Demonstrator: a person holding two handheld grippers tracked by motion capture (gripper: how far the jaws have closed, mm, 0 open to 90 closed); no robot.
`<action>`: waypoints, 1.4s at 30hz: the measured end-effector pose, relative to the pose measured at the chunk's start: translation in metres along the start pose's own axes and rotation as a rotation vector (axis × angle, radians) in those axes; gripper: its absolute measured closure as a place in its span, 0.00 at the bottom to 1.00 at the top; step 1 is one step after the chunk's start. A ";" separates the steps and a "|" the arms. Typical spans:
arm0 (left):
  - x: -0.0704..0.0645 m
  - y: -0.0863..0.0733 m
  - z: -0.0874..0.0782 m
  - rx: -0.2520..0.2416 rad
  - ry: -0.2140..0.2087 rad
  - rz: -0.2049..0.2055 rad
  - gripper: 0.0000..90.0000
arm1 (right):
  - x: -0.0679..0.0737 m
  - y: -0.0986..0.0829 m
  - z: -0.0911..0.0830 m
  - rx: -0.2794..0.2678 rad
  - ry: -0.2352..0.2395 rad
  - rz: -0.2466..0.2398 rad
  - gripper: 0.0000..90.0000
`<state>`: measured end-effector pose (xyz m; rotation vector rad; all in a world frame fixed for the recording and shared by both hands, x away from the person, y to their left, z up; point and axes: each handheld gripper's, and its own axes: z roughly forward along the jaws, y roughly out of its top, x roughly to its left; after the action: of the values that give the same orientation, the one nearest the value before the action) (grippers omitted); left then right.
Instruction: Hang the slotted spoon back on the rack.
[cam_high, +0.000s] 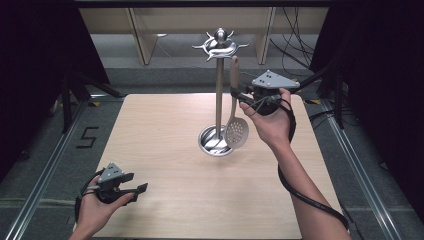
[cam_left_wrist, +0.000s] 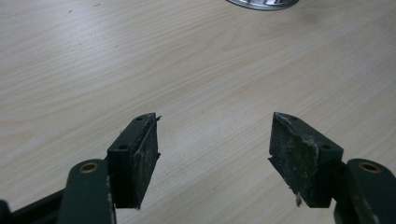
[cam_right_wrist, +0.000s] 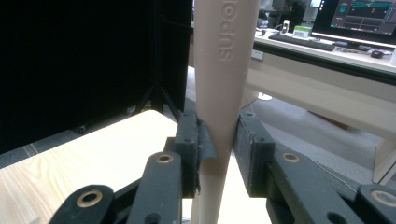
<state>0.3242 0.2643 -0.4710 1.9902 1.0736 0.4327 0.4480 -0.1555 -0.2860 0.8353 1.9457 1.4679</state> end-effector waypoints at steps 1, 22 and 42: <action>0.001 0.000 0.000 0.003 0.002 0.007 0.35 | -0.001 0.000 0.001 -0.006 0.001 -0.011 0.81; 0.000 0.000 -0.001 0.004 -0.002 -0.006 0.35 | 0.001 0.001 0.011 0.004 0.000 0.005 0.80; -0.002 0.000 -0.001 0.003 0.003 -0.006 0.35 | 0.003 -0.040 -0.028 0.070 -0.025 -0.045 0.50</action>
<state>0.3229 0.2633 -0.4706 1.9886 1.0821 0.4310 0.4189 -0.1788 -0.3178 0.8312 1.9943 1.3634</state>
